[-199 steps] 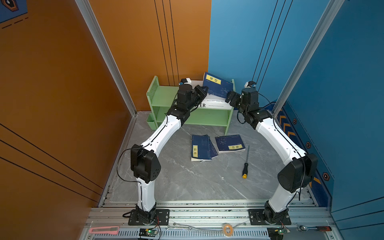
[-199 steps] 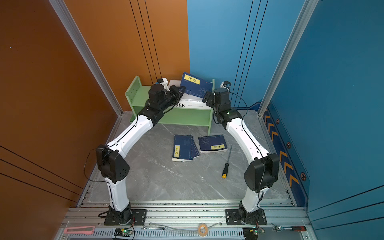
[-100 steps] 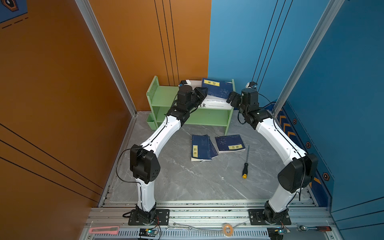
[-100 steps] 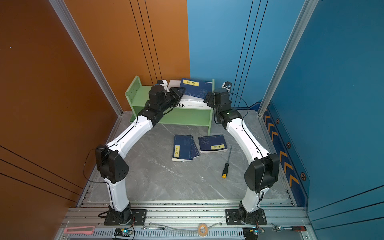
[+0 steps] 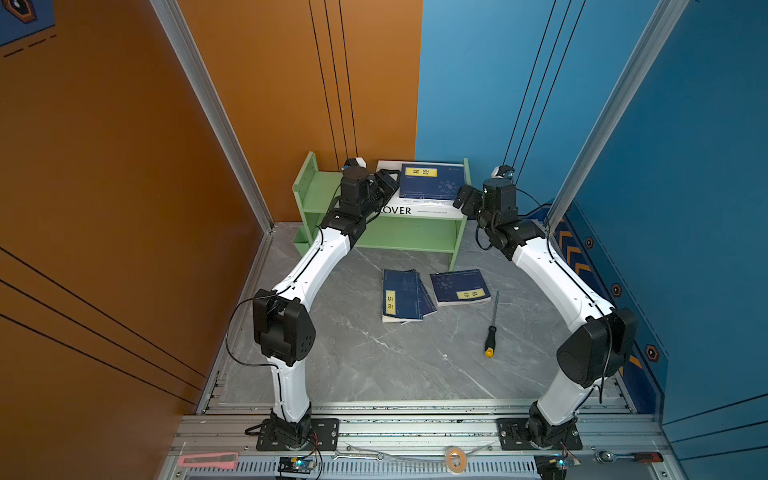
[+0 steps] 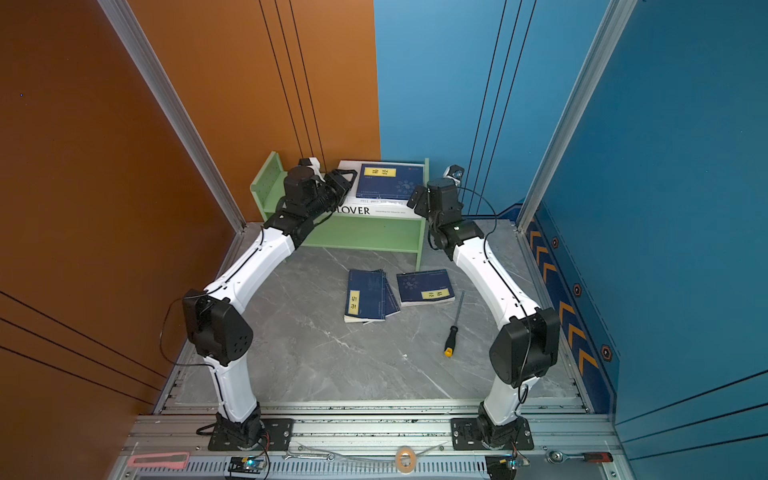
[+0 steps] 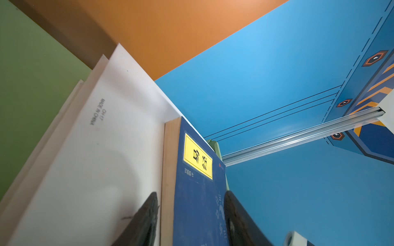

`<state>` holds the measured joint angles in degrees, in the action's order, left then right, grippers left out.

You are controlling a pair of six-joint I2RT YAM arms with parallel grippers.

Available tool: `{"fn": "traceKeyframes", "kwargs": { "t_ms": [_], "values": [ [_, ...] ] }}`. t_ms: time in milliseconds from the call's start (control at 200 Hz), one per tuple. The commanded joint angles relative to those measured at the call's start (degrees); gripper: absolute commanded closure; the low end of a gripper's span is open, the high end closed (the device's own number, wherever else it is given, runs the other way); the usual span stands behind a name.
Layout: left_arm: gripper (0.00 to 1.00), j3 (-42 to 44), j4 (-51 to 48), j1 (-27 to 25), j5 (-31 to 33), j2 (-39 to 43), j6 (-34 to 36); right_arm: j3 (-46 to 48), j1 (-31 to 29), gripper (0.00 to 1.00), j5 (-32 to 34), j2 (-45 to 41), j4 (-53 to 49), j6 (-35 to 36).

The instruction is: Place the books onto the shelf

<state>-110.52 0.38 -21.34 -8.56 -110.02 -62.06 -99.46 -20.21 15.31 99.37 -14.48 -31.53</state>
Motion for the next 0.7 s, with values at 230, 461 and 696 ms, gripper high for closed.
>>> {"fn": "traceKeyframes", "kwargs": {
  "t_ms": [230, 461, 696],
  "values": [
    [0.45, -0.10, -0.63, -0.01, -4.47, 5.77, 11.43, -0.70, -0.36, 0.02, -3.00, -2.64, -2.42, 1.50],
    [0.41, -2.41, -5.91, 1.97, -13.54, 6.14, 19.48, -2.07, -0.46, 0.02, -5.82, -4.06, -2.14, 3.28],
    [0.33, 13.57, 0.37, 2.46, -13.49, 17.80, 24.57, 4.70, -2.92, 0.01, -7.83, -12.91, 3.60, 8.01]
  ]
}}
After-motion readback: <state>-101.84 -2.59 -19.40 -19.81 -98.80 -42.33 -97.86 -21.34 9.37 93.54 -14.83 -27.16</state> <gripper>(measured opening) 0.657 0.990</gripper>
